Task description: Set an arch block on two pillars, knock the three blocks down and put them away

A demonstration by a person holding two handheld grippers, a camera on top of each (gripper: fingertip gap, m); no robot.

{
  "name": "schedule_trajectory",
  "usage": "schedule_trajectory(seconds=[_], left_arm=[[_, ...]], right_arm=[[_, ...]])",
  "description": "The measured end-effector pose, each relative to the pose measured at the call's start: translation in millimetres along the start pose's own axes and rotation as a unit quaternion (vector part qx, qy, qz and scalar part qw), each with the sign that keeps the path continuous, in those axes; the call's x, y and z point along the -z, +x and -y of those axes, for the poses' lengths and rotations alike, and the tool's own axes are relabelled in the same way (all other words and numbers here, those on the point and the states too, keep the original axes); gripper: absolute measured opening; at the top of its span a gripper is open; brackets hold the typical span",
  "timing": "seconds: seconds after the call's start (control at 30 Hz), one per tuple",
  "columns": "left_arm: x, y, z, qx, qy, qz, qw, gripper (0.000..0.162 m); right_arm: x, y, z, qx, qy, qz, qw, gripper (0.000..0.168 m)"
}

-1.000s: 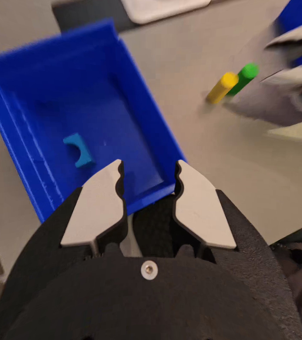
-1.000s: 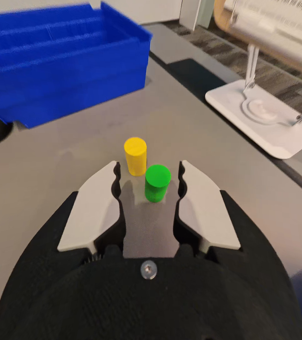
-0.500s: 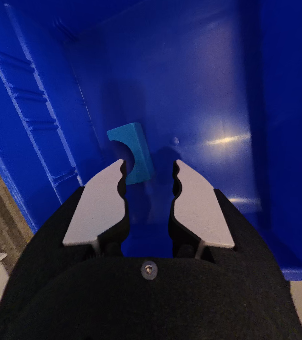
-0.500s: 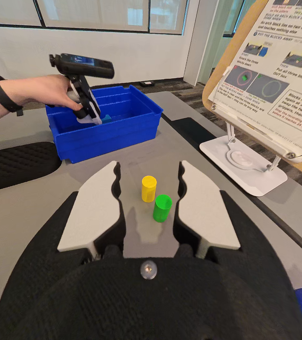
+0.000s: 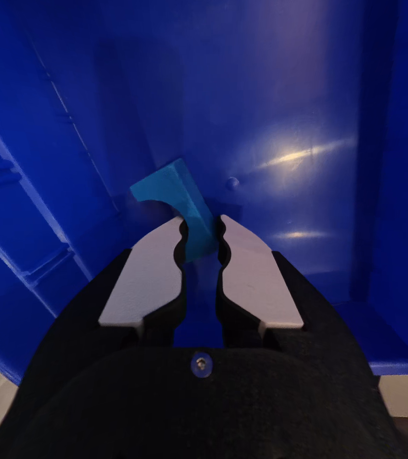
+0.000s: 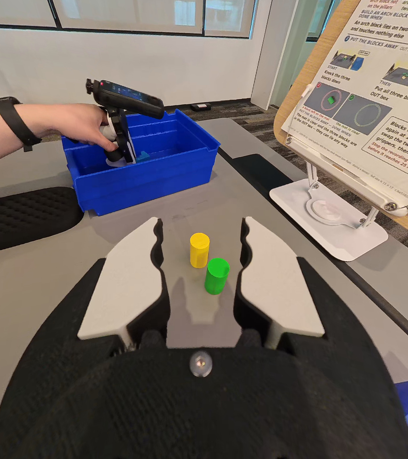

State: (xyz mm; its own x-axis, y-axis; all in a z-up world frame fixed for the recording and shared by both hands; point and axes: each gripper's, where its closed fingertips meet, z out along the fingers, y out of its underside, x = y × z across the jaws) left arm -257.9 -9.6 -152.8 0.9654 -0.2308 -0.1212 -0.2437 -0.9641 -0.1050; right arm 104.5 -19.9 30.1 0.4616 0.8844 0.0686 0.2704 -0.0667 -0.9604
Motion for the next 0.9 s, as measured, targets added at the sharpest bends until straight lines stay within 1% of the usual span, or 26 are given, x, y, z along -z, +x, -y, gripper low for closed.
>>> schedule_trajectory(seconds=[0.07, 0.17, 0.27, 0.33, 0.4, 0.5, 0.6, 0.67, 0.73, 0.8, 0.83, 0.9], left_arm=[[0.6, 3.2, -1.3, -0.014, -0.003, -0.009, 1.000, 0.022], [6.5, 5.1, 0.9, -0.016, 0.019, -0.018, 1.000, 0.022], [26.4, 6.9, 3.3, -0.022, 0.051, -0.026, 0.998, 0.022], [49.9, 18.8, 8.4, -0.026, 0.086, -0.064, 0.994, 0.022], [81.1, 45.0, 13.5, -0.036, 0.122, -0.142, 0.982, 0.022], [134.2, 89.9, 14.1, -0.057, 0.160, -0.263, 0.950, 0.021], [181.0, 128.7, 11.0, -0.085, 0.191, -0.347, 0.914, 0.021], [205.7, 156.3, 5.5, -0.103, 0.197, -0.407, 0.886, 0.021], [227.5, 183.5, -0.3, -0.114, 0.198, -0.472, 0.852, 0.021], [245.9, 207.8, -4.7, -0.115, 0.198, -0.535, 0.813, 0.021], [251.8, 217.8, -5.5, -0.113, 0.198, -0.558, 0.798, 0.021], [257.9, 236.9, -7.8, -0.119, 0.198, -0.588, 0.776, 0.021]], right_arm=[[-0.1, 0.2, -1.3, 0.001, -0.004, 0.002, 1.000, 0.061], [-0.6, 1.3, -3.6, 0.001, -0.007, 0.001, 1.000, 0.061], [-2.2, 0.8, -4.9, 0.005, -0.005, 0.004, 1.000, 0.061], [-3.6, -0.7, -4.2, 0.024, 0.000, 0.002, 1.000, 0.061], [-5.7, -6.4, -3.2, 0.058, 0.005, 0.004, 0.998, 0.061], [-9.6, -21.7, -0.2, 0.132, 0.014, 0.002, 0.991, 0.061], [-14.7, -47.1, 4.3, 0.208, 0.030, 0.005, 0.978, 0.062], [-17.8, -66.2, 8.2, 0.254, 0.042, 0.003, 0.966, 0.066], [-20.0, -85.0, 12.2, 0.287, 0.057, 0.003, 0.956, 0.071], [-20.6, -102.2, 16.9, 0.294, 0.077, 0.012, 0.953, 0.075], [-20.3, -110.0, 20.2, 0.279, 0.091, 0.023, 0.956, 0.077], [-19.3, -119.6, 29.1, 0.206, 0.120, 0.049, 0.970, 0.082]])
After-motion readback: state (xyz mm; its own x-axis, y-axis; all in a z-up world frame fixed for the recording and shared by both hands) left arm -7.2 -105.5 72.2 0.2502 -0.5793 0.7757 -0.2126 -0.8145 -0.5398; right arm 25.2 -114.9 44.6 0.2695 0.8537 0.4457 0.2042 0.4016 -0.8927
